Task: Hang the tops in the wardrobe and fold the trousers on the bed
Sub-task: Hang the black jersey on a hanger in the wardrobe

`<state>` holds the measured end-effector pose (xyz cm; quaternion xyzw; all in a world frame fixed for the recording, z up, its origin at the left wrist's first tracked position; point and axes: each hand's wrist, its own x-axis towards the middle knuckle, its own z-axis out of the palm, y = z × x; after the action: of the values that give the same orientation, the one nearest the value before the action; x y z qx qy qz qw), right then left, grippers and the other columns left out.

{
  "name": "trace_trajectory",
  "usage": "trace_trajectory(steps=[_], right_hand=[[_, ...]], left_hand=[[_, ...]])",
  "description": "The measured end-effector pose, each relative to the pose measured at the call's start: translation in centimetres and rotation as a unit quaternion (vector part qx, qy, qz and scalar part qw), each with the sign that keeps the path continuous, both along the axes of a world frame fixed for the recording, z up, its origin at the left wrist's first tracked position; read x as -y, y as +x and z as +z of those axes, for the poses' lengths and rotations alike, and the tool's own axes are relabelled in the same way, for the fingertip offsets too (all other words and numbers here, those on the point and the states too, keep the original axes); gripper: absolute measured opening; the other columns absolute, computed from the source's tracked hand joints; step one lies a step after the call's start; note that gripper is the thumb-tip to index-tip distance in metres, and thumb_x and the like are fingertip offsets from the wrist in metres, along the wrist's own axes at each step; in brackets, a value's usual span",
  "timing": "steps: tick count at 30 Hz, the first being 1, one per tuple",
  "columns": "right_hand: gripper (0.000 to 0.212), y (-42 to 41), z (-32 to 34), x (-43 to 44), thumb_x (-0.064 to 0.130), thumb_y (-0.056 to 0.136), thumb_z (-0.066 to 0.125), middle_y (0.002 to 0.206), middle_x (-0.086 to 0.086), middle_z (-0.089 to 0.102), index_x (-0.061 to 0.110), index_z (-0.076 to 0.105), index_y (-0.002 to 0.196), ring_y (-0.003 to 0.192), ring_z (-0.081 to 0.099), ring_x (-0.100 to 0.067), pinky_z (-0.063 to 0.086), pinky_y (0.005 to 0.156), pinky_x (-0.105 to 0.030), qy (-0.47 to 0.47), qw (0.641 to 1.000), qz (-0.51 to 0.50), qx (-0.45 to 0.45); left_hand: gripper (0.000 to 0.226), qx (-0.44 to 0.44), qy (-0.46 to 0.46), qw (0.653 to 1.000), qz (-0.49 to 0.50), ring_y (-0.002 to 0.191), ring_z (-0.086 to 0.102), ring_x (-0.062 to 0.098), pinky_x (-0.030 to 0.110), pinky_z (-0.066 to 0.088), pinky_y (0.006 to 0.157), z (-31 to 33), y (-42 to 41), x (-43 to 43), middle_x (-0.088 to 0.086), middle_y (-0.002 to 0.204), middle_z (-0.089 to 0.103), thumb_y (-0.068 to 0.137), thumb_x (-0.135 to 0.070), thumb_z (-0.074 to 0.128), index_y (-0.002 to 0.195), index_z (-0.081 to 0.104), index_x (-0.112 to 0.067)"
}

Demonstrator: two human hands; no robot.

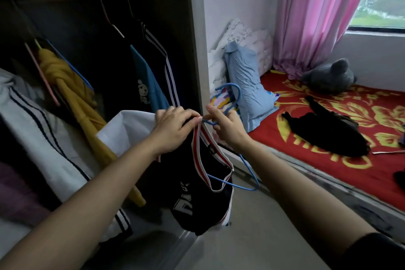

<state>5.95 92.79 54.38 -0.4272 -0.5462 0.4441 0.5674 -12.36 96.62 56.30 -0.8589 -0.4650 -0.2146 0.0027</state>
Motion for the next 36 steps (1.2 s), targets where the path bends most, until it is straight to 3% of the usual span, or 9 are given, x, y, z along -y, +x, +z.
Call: trace_trajectory(steps=[2, 7, 12, 16, 21, 25, 30, 32, 36], right_hand=[[0.049, -0.3, -0.7, -0.6, 0.028, 0.104, 0.049, 0.049, 0.011, 0.057, 0.023, 0.07, 0.061, 0.045, 0.05, 0.001, 0.037, 0.051, -0.012, 0.017, 1.0, -0.023, 0.003], [0.046, 1.2, -5.4, -1.8, 0.064, 0.092, 0.048, 0.073, 0.011, 0.06, 0.022, 0.065, 0.097, 0.069, 0.058, -0.009, 0.05, 0.07, -0.041, 0.029, 0.983, -0.107, 0.149], [0.053, 3.3, -10.0, -1.0, 0.049, 0.091, 0.058, 0.113, -0.008, 0.053, 0.01, 0.052, 0.126, 0.105, 0.05, -0.023, 0.046, 0.092, -0.039, 0.119, 0.876, -0.244, 0.399], [0.039, 2.9, -10.3, -0.5, 0.034, 0.085, 0.071, 0.1, -0.006, 0.047, 0.011, 0.05, 0.109, 0.086, 0.05, -0.023, 0.047, 0.075, -0.039, 0.182, 0.819, -0.33, 0.433], [0.074, 2.1, -11.1, -0.8, 0.036, 0.084, 0.062, 0.15, -0.019, 0.024, 0.006, 0.031, 0.144, 0.14, 0.03, -0.035, 0.026, 0.112, -0.051, 0.242, 0.757, -0.368, 0.483], [0.073, -0.1, -10.2, -0.5, 0.03, 0.088, 0.065, 0.154, -0.022, 0.03, 0.0, 0.037, 0.148, 0.144, 0.031, -0.034, 0.024, 0.118, -0.05, 0.319, 0.778, -0.282, 0.461], [0.077, -2.4, -7.9, -2.2, 0.043, 0.097, 0.052, 0.149, -0.004, 0.044, 0.016, 0.015, 0.158, 0.138, 0.041, -0.018, 0.035, 0.114, -0.047, 0.14, 0.918, -0.085, 0.362], [0.062, -2.4, -7.3, -2.8, 0.039, 0.097, 0.055, 0.127, 0.0, 0.063, 0.019, 0.035, 0.152, 0.117, 0.059, -0.013, 0.048, 0.102, -0.043, 0.123, 0.932, -0.037, 0.34], [0.023, -2.0, -7.7, -2.7, 0.039, 0.096, 0.06, 0.088, 0.005, 0.068, 0.018, 0.072, 0.098, 0.078, 0.064, -0.008, 0.054, 0.071, -0.042, 0.147, 0.933, 0.015, 0.329]], left_hand=[[0.033, -0.008, 0.007, 1.0, 0.009, 0.101, 0.045, 0.015, 0.036, 0.025, 0.085, -0.4, 0.9, 0.1, -0.005, 0.097, 0.055, 0.102, -0.05, 0.035, 0.117, 0.062, -0.039], [0.049, 0.006, 0.044, 0.996, 0.083, 0.103, 0.052, 0.027, 0.038, 0.028, 0.082, -1.5, 0.1, -1.1, 0.002, 0.1, 0.062, 0.095, -0.055, 0.026, 0.116, 0.065, -0.034], [0.054, 0.075, 0.104, 0.977, 0.171, 0.099, 0.052, 0.033, 0.043, 0.031, 0.084, 0.4, -1.3, -2.2, 0.009, 0.094, 0.061, 0.094, -0.061, 0.027, 0.103, 0.065, -0.023], [0.055, 0.086, 0.156, 0.962, 0.205, 0.098, 0.051, 0.033, 0.045, 0.03, 0.086, 1.6, -0.8, -2.3, 0.01, 0.093, 0.061, 0.096, -0.062, 0.029, 0.098, 0.065, -0.02], [0.051, 0.119, 0.168, 0.949, 0.24, 0.1, 0.051, 0.034, 0.045, 0.029, 0.088, 2.5, -0.5, -2.1, 0.012, 0.097, 0.062, 0.099, -0.059, 0.035, 0.102, 0.065, -0.017], [0.047, 0.131, 0.152, 0.95, 0.241, 0.103, 0.051, 0.033, 0.045, 0.029, 0.089, 2.1, -0.4, -2.1, 0.012, 0.101, 0.062, 0.1, -0.056, 0.037, 0.105, 0.064, -0.019], [0.042, 0.126, 0.171, 0.957, 0.196, 0.096, 0.052, 0.029, 0.042, 0.029, 0.084, 1.4, 0.2, -1.9, 0.006, 0.091, 0.06, 0.099, -0.055, 0.042, 0.102, 0.065, -0.02], [0.04, 0.124, 0.186, 0.957, 0.185, 0.094, 0.051, 0.029, 0.042, 0.028, 0.083, 1.3, 0.4, -1.8, 0.005, 0.09, 0.059, 0.099, -0.054, 0.044, 0.101, 0.066, -0.02], [0.041, 0.131, 0.188, 0.953, 0.2, 0.094, 0.049, 0.029, 0.042, 0.027, 0.084, 0.9, -0.3, -2.1, 0.006, 0.09, 0.057, 0.099, -0.054, 0.043, 0.102, 0.066, -0.02]])
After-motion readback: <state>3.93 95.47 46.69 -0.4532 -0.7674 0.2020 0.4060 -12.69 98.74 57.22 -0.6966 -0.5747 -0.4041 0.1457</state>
